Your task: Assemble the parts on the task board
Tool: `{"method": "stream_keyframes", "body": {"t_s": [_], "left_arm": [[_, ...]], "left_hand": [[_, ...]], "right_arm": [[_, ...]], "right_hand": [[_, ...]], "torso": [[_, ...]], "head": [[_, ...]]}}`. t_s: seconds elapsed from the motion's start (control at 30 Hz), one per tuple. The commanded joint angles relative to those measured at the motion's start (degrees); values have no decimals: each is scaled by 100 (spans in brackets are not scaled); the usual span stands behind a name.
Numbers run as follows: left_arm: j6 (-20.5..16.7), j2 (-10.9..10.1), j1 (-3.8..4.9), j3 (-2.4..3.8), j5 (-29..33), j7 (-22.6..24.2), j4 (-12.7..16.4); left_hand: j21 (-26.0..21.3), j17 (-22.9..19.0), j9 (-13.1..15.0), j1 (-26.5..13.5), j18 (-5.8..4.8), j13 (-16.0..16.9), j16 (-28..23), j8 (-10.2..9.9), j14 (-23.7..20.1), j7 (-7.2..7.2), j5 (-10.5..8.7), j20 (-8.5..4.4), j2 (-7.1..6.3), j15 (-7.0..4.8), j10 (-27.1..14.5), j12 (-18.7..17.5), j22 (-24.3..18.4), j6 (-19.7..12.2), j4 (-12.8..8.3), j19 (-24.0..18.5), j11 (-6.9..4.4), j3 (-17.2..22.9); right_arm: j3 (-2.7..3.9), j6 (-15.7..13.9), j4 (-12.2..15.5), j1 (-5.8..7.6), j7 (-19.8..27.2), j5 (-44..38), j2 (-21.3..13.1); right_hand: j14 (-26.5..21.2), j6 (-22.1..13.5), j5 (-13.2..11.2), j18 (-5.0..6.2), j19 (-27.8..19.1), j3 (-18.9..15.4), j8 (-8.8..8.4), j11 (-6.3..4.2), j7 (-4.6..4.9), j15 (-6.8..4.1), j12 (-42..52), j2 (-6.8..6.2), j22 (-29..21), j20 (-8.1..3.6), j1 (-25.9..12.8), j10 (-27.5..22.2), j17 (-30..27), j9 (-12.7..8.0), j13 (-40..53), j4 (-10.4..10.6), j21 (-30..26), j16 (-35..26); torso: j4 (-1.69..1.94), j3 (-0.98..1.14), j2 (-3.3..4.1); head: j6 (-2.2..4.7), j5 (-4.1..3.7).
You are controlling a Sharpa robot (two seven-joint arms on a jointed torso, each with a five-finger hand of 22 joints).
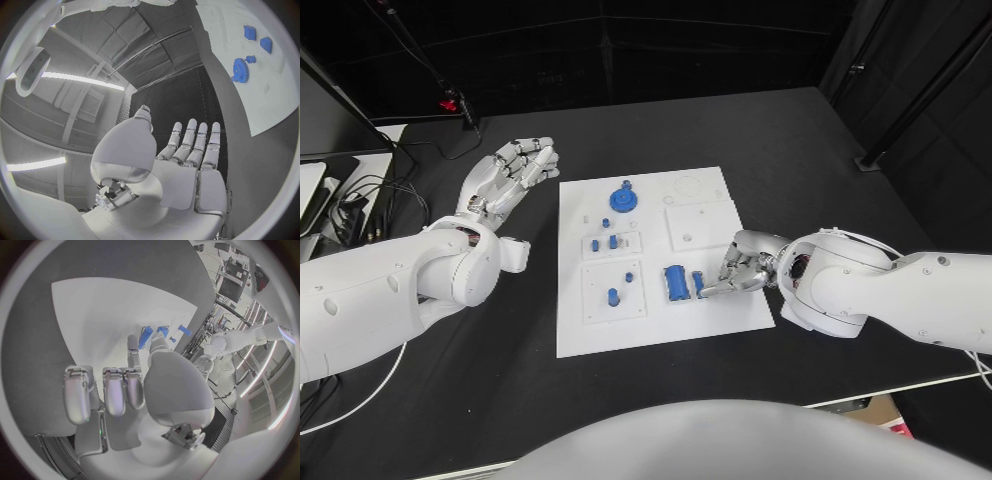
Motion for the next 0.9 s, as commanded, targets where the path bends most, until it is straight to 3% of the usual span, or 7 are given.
{"method": "stream_keyframes", "body": {"t_s": [0.03, 0.23, 0.53, 0.67, 0.9], "left_arm": [[58, 5, 8, 6, -3, 61, 6], [61, -2, 8, 6, -3, 63, 7], [64, 2, 8, 6, -3, 65, 4], [62, 3, 8, 6, -3, 66, 6], [62, 12, 7, 6, -3, 67, 4]], "left_hand": [[14, -5, -9, 9, -38, -5, 10, 25, -24, 930, 22, 3, 64, -1, -40, 27, -5, -37, 0, -31, -17, -46], [14, -5, -9, 9, -38, -5, 10, 25, -24, 930, 22, 3, 64, -1, -40, 27, -5, -37, 0, -31, -17, -46], [14, -10, -13, 14, -38, -6, 15, 30, -25, 930, 27, 3, 70, -1, -41, 31, -13, -39, 0, -37, -17, -52], [14, -10, -13, 14, -38, -6, 15, 30, -25, 930, 27, 3, 70, -1, -41, 31, -13, -39, 0, -37, -17, -52], [14, -10, -13, 14, -38, -6, 15, 30, -25, 930, 27, 3, 70, -1, -41, 31, -13, -39, 0, -37, -17, -52]], "right_arm": [[-1, 131, 12, -16, 125, -155, 11], [-2, 128, -50, -44, 147, -165, 70], [-2, 106, -195, -53, 76, -173, 172], [-2, 156, -257, -53, 26, -222, 236], [-1, 277, -317, -53, -44, -395, 335]], "right_hand": [[606, 40, -21, -42, 596, 6, 31, -58, 2, -47, -1, -93, 1508, -55, 12, 597, 1509, 20, 1506, 26, 19, 14], [606, 55, -21, -42, 596, 28, 47, -67, -7, -55, -1, -100, 1508, -64, 4, 597, 1509, 40, 1506, 30, 19, 14], [606, 27, -24, -42, 596, 120, 54, -81, -18, -69, -1, 108, 1508, -84, 23, 597, 1509, 79, 1506, 12, 19, 14], [606, 10, -24, -42, 596, 194, 60, -92, -27, -75, -1, 249, 1508, -90, 202, 597, 1509, 108, 1506, -27, 19, 14], [606, 7, -23, -42, 596, 240, 80, -102, -42, -80, -1, 294, 1508, -96, 438, 597, 1509, 151, 1506, -56, 19, 14]], "torso": [[6, 6, 6], [11, 4, 2], [8, -2, -2], [15, 1, 0], [17, 2, 1]], "head": [[8, -8], [5, -9], [7, -25], [12, -22], [13, -15]]}}
